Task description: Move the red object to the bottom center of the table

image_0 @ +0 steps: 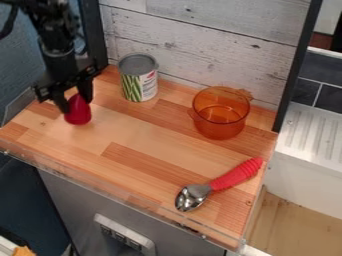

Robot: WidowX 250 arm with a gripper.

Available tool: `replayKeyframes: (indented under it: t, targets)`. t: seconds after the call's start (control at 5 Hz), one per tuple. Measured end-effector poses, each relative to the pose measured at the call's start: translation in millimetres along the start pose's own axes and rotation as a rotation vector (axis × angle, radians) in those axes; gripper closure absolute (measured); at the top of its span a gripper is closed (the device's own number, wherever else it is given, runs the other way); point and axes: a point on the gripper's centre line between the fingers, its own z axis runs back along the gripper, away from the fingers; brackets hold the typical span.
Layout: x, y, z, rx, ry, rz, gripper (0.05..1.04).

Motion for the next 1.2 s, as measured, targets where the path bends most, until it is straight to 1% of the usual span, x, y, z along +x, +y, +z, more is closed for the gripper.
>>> replayKeyframes:
  t: [0.2,0.4,0.6,0.8,1.0,1.2]
  targets:
    - [-24,-5,23,0.004,0.000,0.037,0.503]
    - [-47,-6,31,-0.009,0.021,0.085,0.503]
    - [-69,-3,24,-0.020,0.075,0.132,0.504]
    - [-80,-8,20,-0.027,0.101,0.142,0.503]
    - [-92,-9,13,-0.025,0.152,0.149,0.503]
    - [-103,-10,10,-0.037,0.152,0.110,0.503]
